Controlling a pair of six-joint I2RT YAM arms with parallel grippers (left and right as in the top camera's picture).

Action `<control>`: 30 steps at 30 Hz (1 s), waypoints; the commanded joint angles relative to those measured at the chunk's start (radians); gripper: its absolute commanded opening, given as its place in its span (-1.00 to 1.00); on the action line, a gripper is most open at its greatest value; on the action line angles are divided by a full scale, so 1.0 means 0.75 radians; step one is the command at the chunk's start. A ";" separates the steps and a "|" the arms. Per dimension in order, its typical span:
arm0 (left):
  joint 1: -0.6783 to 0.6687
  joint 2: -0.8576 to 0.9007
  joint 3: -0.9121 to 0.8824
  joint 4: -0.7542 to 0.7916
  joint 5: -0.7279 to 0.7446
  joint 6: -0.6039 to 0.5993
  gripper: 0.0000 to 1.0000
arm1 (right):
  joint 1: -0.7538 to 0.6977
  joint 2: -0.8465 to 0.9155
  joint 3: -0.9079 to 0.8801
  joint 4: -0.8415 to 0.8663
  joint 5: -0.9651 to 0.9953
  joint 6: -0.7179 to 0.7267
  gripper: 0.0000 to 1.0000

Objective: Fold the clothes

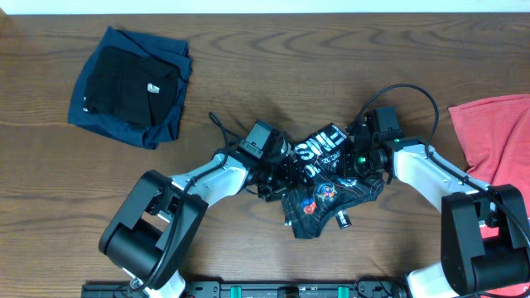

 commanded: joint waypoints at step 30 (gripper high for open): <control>0.199 -0.005 0.145 0.533 0.740 0.356 -0.88 | -0.095 -0.371 0.162 -0.342 0.030 -0.038 -0.98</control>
